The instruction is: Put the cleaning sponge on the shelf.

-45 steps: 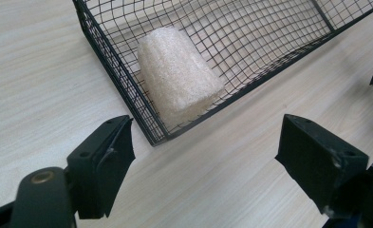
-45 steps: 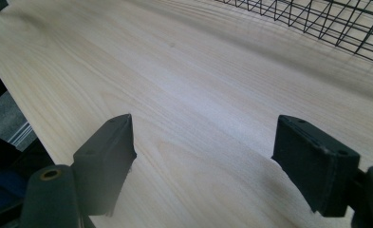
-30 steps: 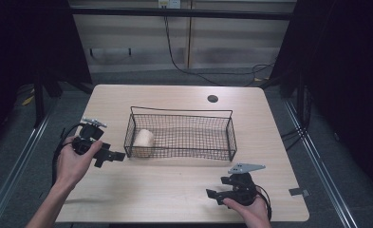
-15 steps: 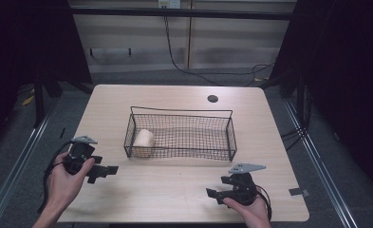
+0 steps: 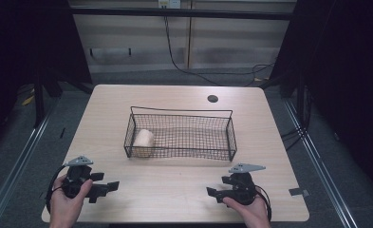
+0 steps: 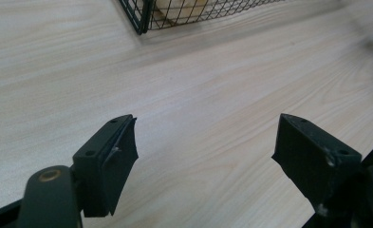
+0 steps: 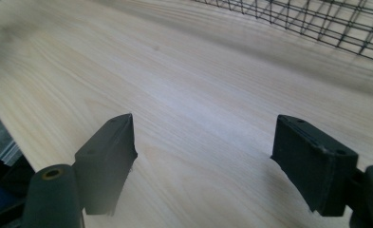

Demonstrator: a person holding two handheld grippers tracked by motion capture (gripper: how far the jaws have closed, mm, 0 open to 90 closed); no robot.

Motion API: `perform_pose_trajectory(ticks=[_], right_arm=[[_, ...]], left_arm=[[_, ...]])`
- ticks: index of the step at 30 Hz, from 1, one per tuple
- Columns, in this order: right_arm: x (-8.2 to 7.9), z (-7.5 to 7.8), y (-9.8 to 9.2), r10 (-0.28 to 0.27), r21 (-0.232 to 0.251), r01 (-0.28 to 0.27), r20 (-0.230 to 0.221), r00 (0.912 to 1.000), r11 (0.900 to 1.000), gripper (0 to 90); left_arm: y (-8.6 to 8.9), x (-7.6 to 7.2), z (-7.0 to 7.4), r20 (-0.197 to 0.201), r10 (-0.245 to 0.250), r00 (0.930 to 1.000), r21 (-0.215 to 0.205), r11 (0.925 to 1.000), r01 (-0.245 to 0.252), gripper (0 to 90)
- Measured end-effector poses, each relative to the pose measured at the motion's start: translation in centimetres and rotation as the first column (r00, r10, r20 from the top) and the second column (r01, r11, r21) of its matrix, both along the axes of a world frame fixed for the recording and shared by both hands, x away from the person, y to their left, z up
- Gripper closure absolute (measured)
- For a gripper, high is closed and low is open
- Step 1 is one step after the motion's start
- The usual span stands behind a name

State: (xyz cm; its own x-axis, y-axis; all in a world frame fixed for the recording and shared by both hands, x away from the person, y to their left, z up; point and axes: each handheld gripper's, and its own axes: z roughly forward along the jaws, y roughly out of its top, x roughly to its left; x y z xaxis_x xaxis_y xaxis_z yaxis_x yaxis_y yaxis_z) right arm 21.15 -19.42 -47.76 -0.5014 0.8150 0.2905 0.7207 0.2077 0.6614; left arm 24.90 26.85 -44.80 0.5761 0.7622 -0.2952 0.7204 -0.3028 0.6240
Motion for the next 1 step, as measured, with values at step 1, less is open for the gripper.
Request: perform_pose_trajectory(ticks=[1], right_arm=[[0.09,-0.16,-0.03,-0.007,-0.004,0.007,-0.002,1.0000,1.000,22.2]], left_arm=[[0.05,-0.03,-0.19,0.009,0.004,1.0000,-0.011,0.9999,-0.004,21.7]])
